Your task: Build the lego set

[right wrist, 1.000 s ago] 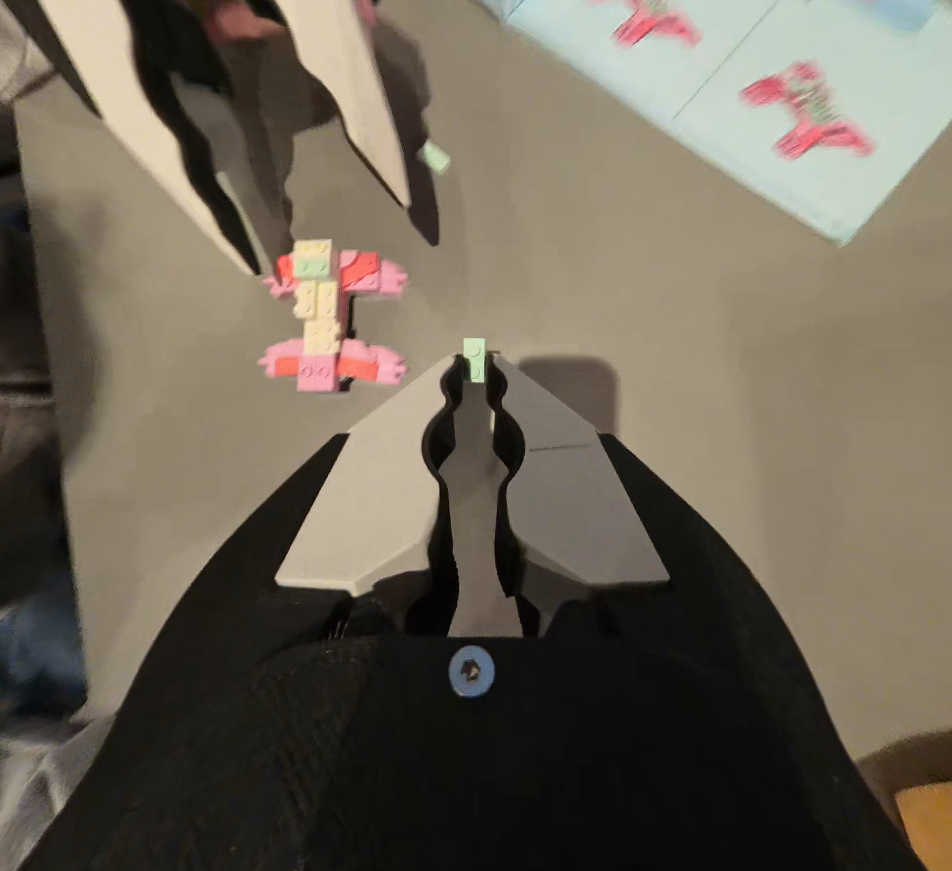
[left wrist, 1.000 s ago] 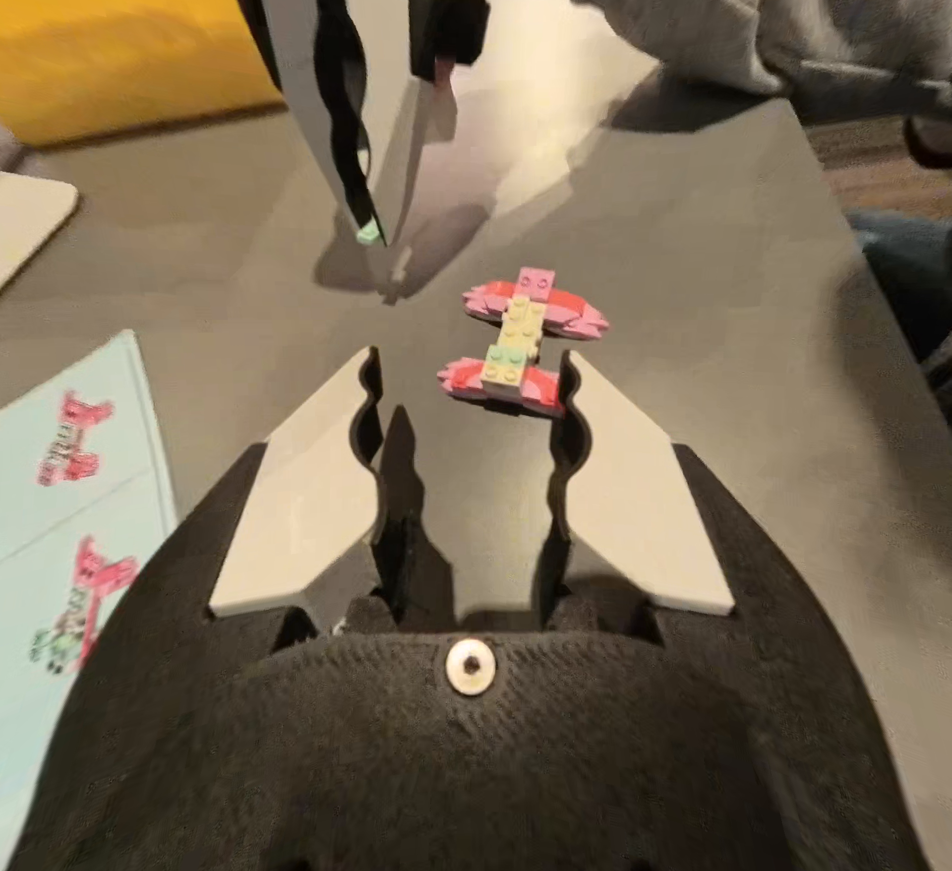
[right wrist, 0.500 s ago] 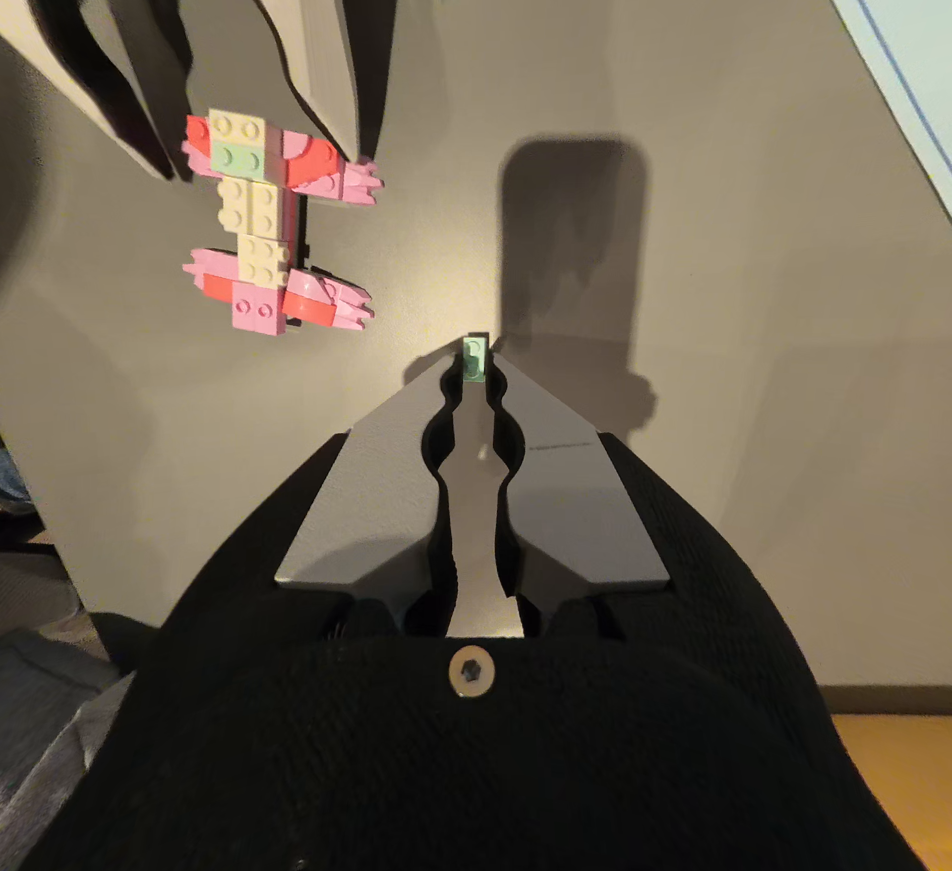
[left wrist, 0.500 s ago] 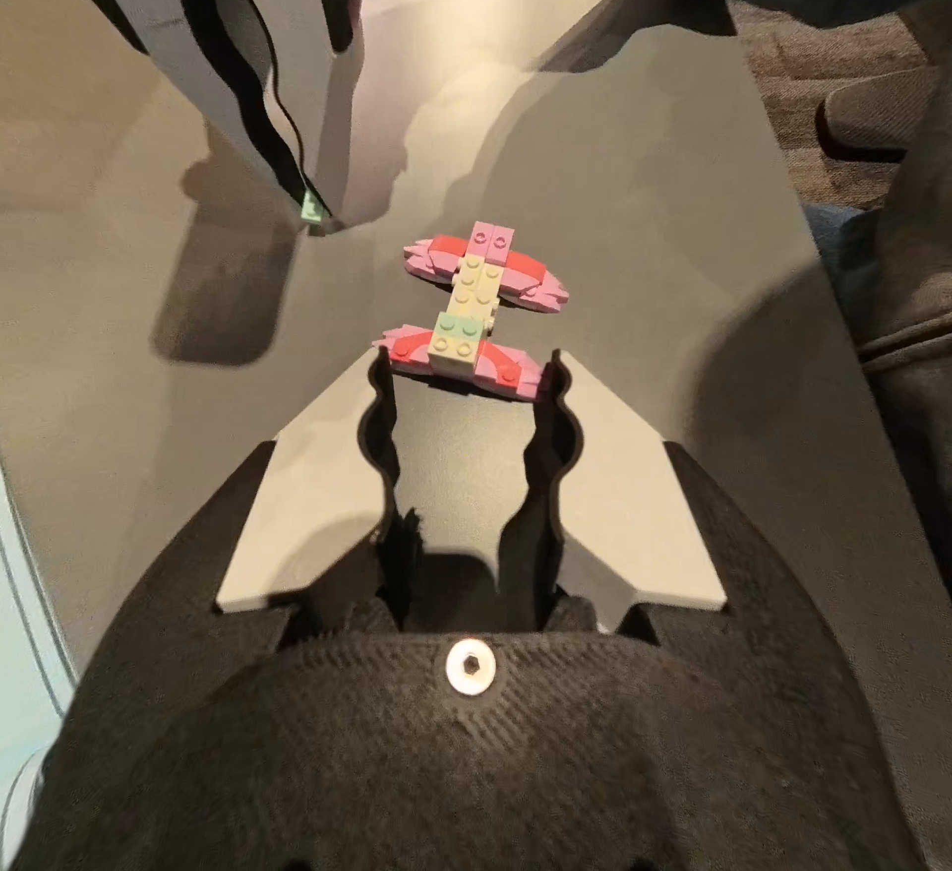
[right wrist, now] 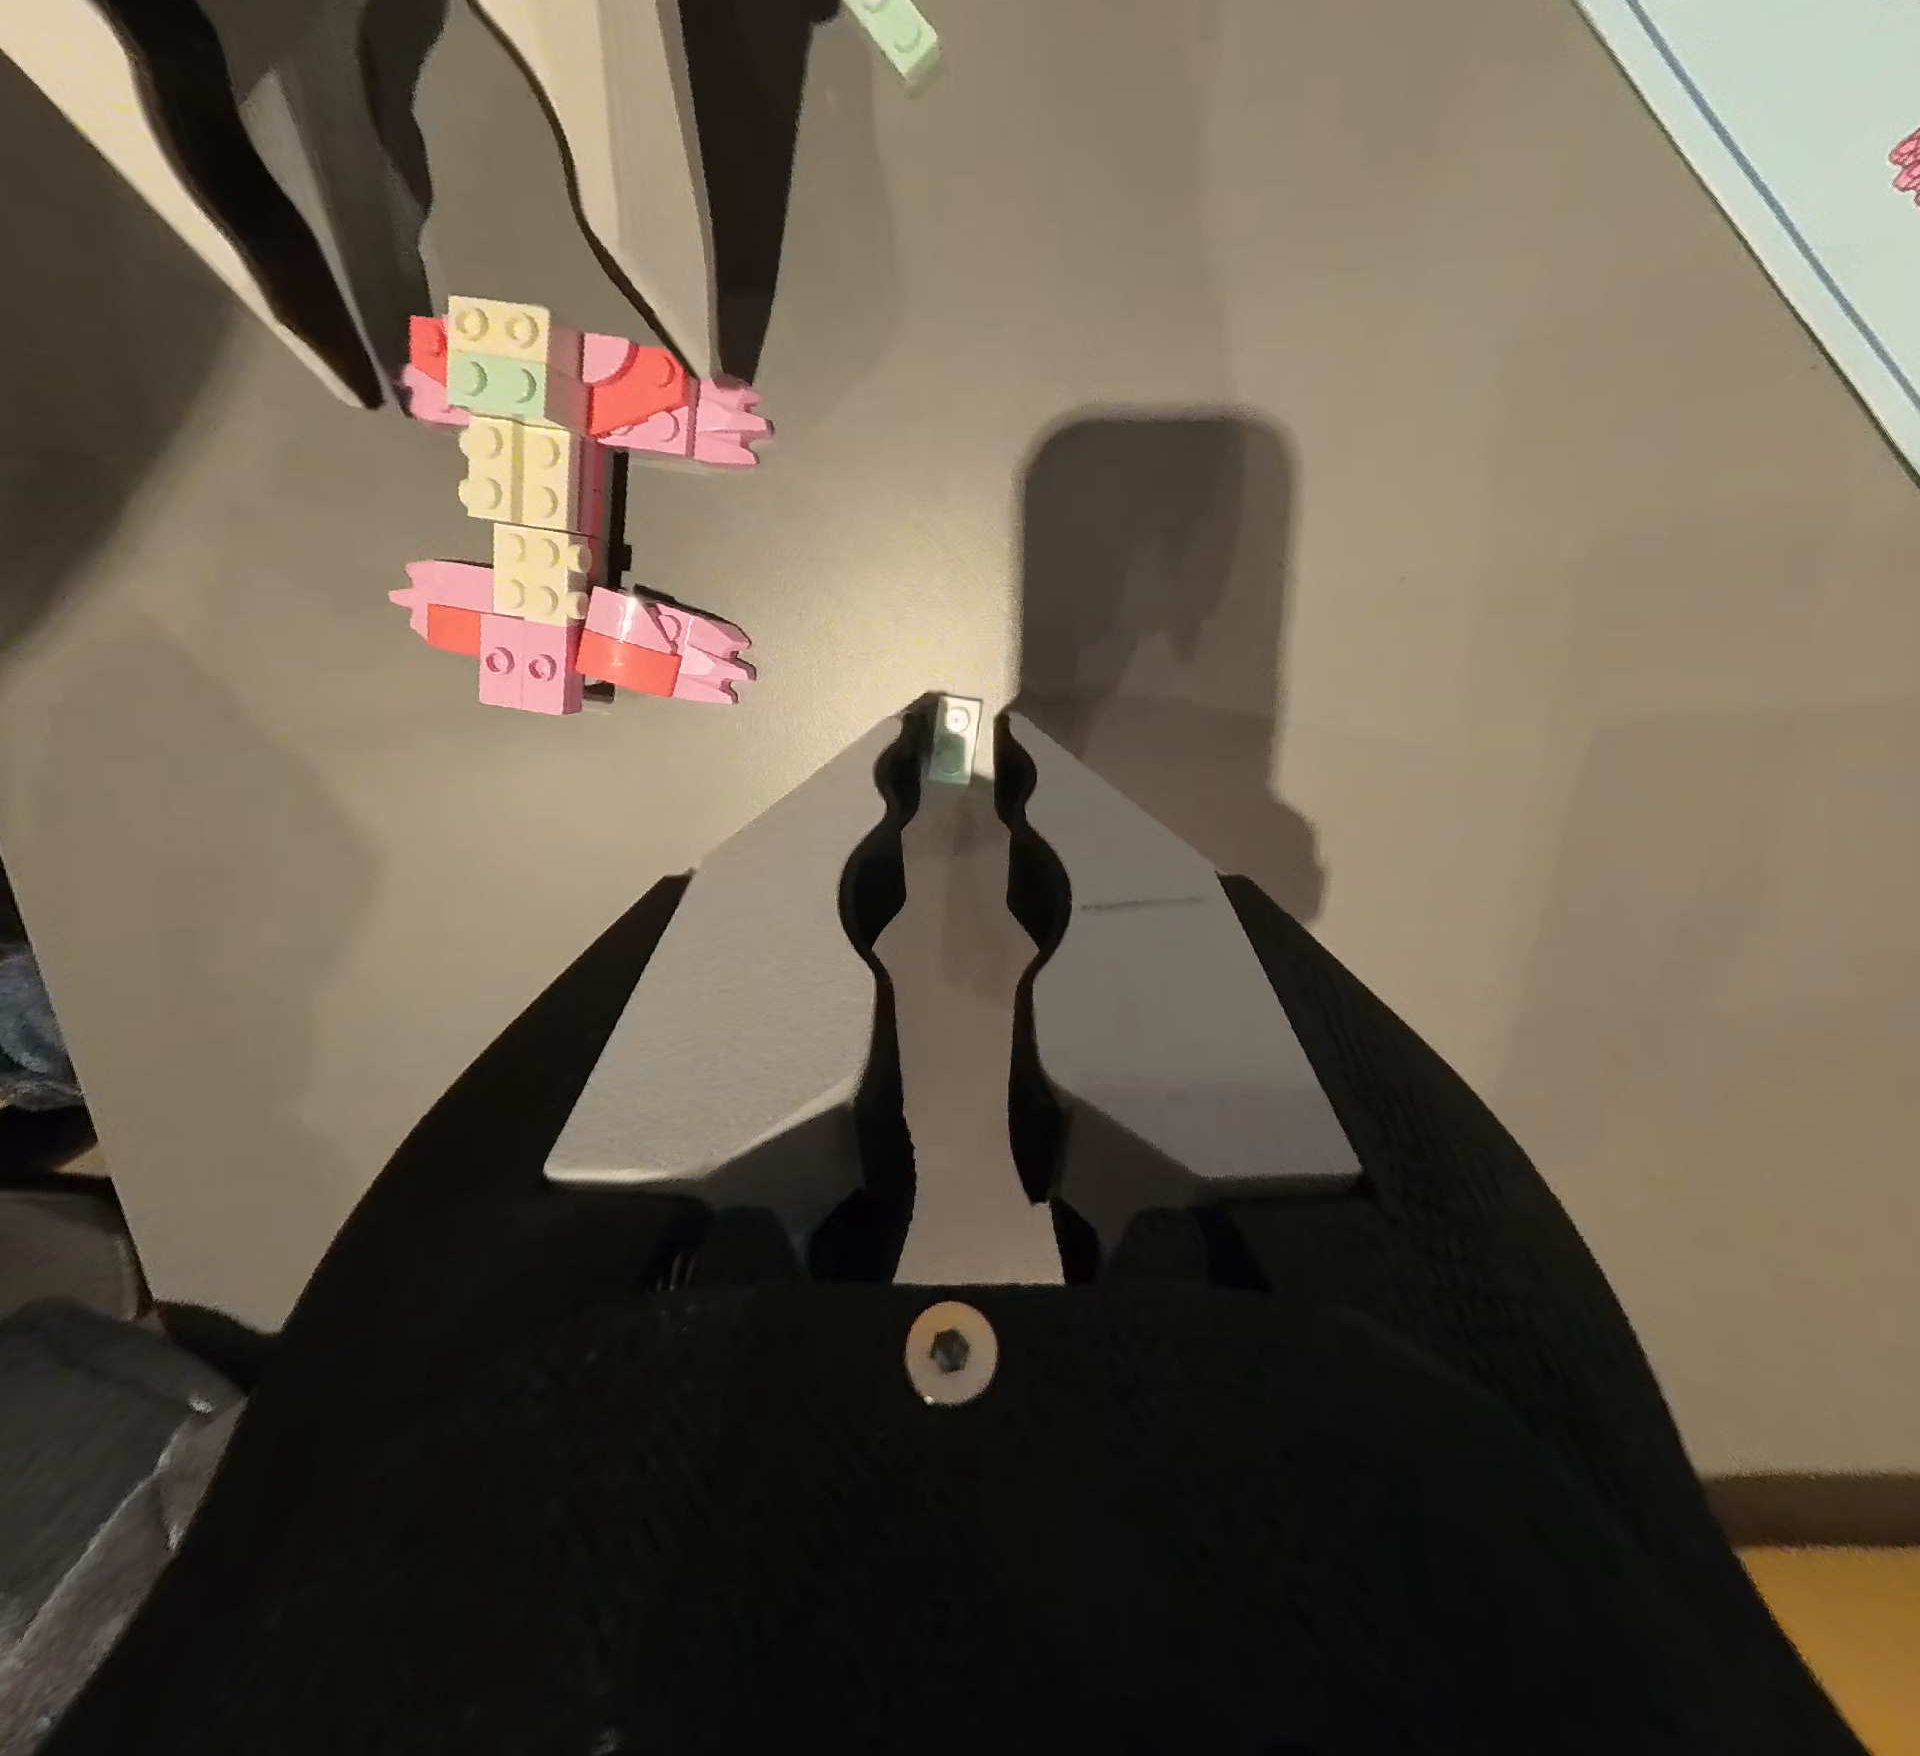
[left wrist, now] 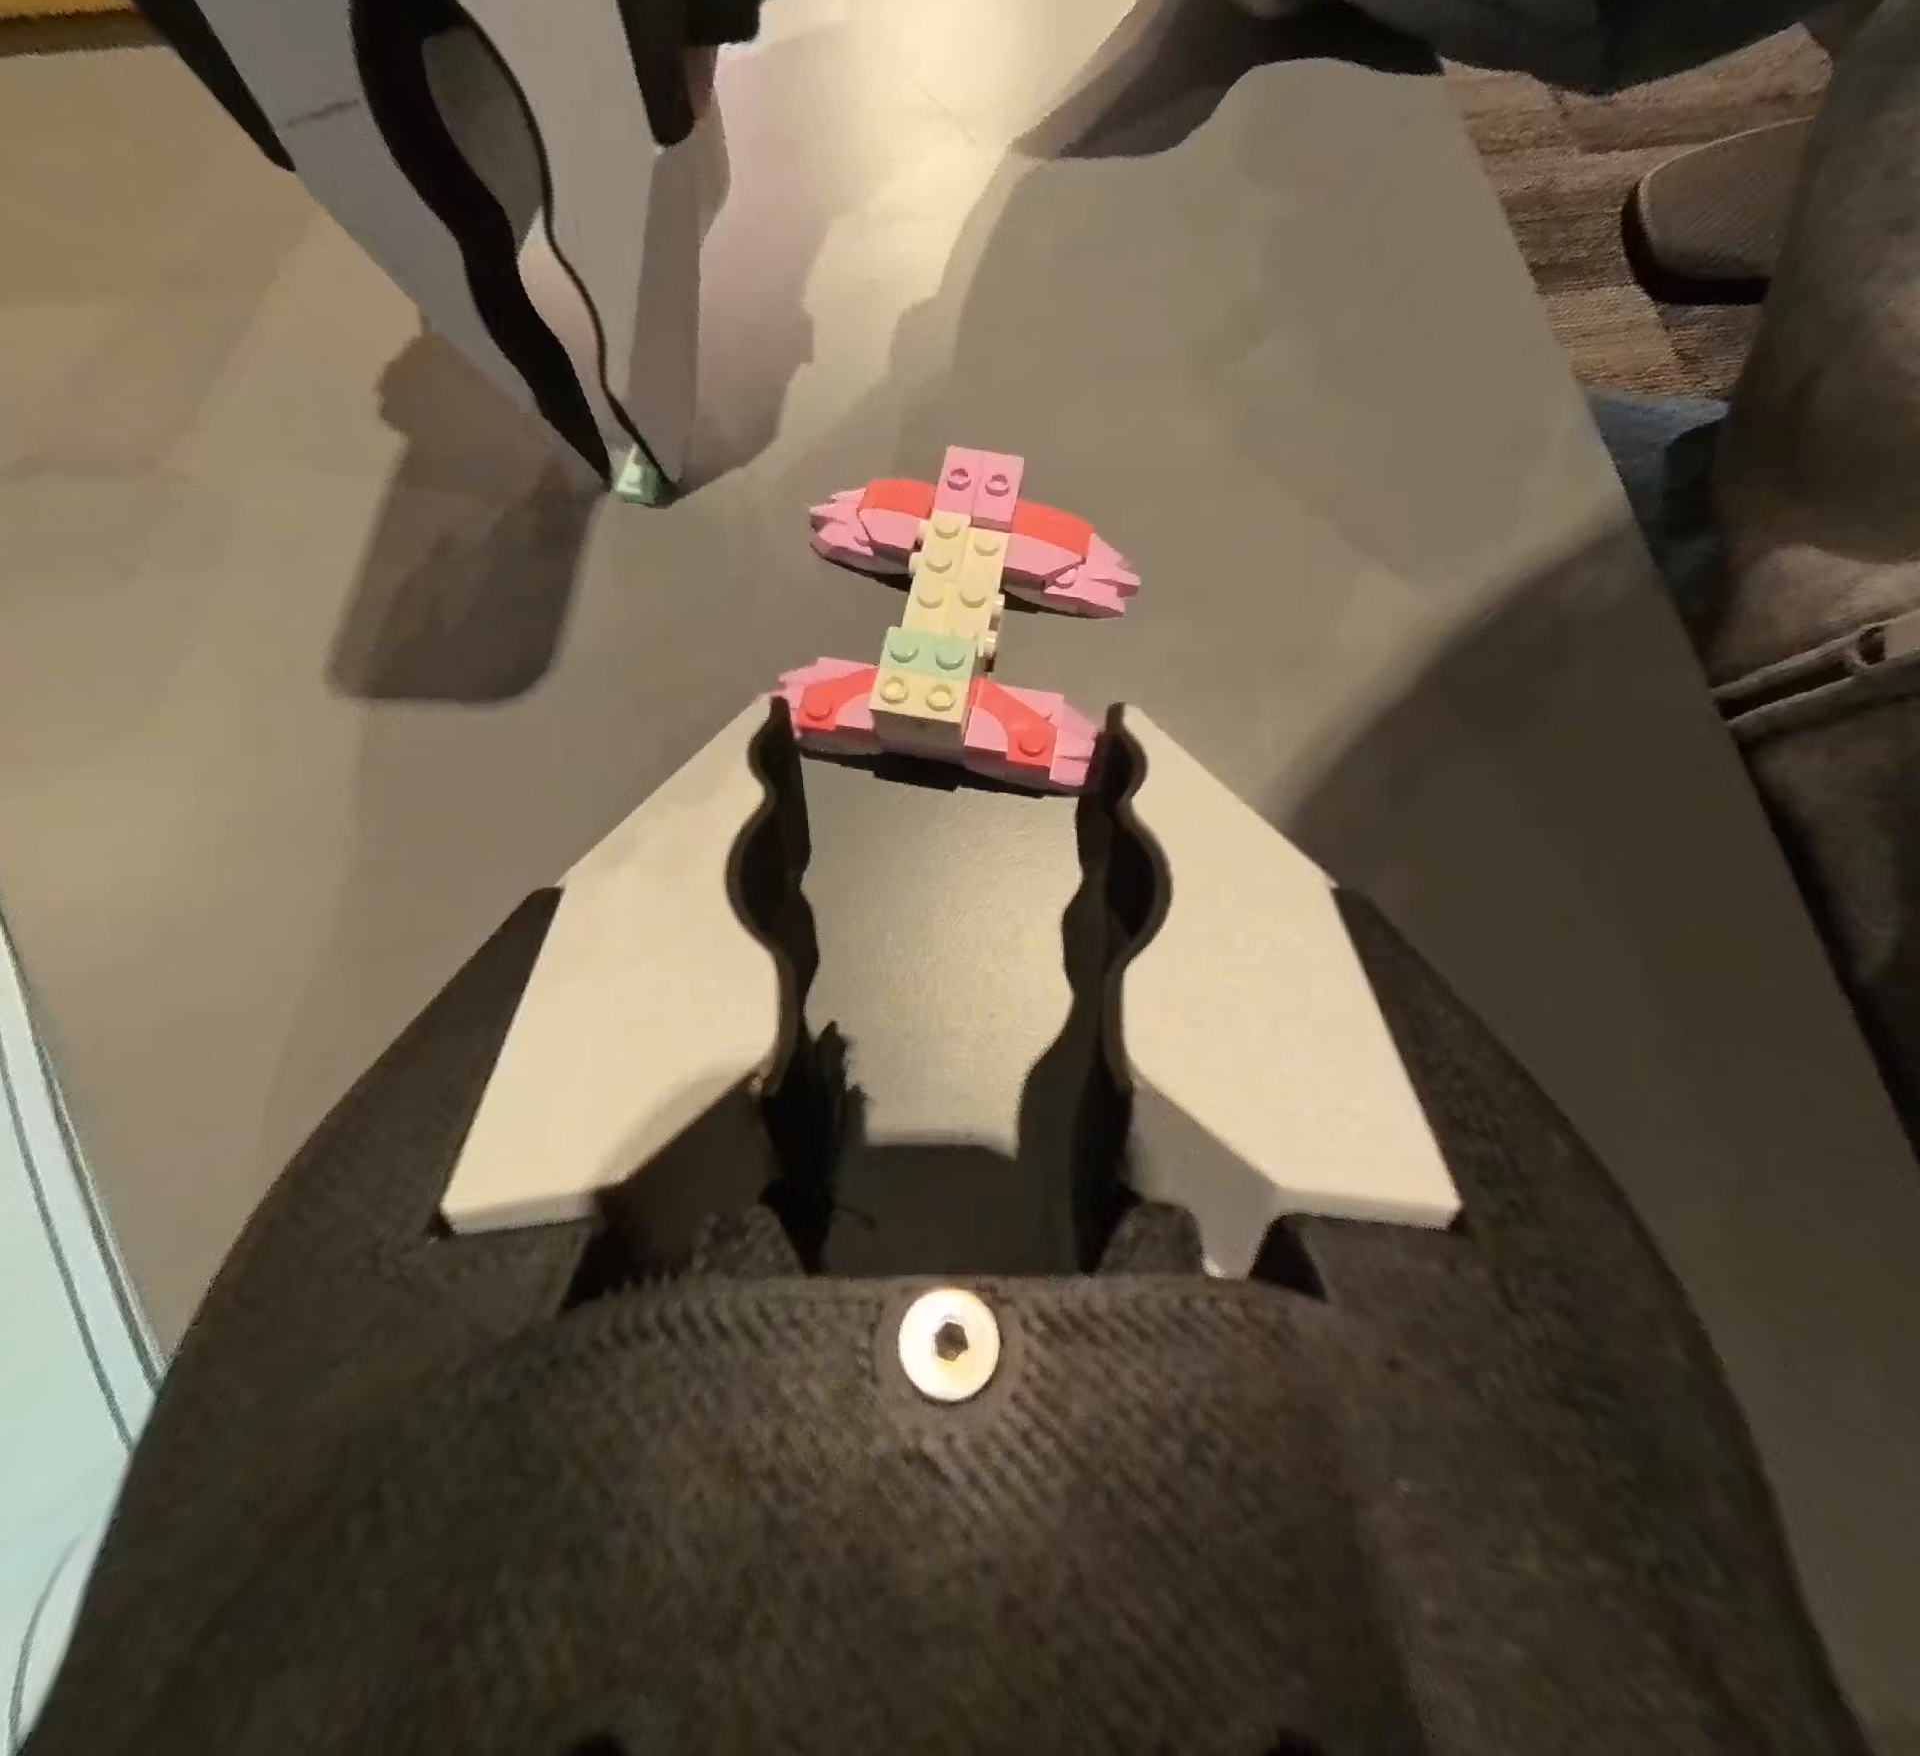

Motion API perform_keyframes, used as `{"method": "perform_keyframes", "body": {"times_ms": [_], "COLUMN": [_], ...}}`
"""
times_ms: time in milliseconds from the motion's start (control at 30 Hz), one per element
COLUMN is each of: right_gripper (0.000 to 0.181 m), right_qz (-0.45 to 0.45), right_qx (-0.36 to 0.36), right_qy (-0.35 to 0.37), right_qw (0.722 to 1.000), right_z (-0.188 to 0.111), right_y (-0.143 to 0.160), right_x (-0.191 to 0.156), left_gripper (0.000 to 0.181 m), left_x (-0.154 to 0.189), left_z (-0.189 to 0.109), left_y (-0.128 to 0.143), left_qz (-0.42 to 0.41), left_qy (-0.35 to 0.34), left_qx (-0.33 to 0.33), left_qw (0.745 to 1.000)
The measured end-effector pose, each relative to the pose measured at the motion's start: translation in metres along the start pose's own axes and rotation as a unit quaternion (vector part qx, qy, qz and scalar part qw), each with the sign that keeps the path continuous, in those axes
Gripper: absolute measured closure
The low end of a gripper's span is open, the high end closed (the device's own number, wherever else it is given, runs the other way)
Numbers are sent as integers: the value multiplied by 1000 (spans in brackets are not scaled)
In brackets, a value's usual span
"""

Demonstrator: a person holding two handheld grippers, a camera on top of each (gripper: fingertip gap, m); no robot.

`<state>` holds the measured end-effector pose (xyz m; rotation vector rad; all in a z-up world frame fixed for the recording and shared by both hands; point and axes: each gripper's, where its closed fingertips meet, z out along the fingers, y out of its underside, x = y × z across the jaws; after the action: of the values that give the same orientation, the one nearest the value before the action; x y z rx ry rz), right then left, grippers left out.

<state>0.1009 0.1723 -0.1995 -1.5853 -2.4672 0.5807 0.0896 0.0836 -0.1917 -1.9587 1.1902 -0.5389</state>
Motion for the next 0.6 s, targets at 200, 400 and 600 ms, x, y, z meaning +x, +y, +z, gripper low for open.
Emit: {"method": "perform_keyframes", "body": {"times_ms": [200,400,600], "right_gripper": [166,176,177], "right_qz": [-1,11,3], "right_qx": [58,133,170], "right_qy": [19,14,-17], "right_qw": [998,991,985], "right_z": [-3,-1,-7], "right_y": [5,0,-13], "right_x": [2,-1,-17], "left_gripper": [122,141,161], "left_x": [-3,-6,-2], "left_z": [-1,4,3], "left_y": [-10,-8,-9], "left_qz": [-13,-4,7], "left_qy": [18,20,21], "left_qx": [27,11,16], "left_qw": [999,1000,1000]}}
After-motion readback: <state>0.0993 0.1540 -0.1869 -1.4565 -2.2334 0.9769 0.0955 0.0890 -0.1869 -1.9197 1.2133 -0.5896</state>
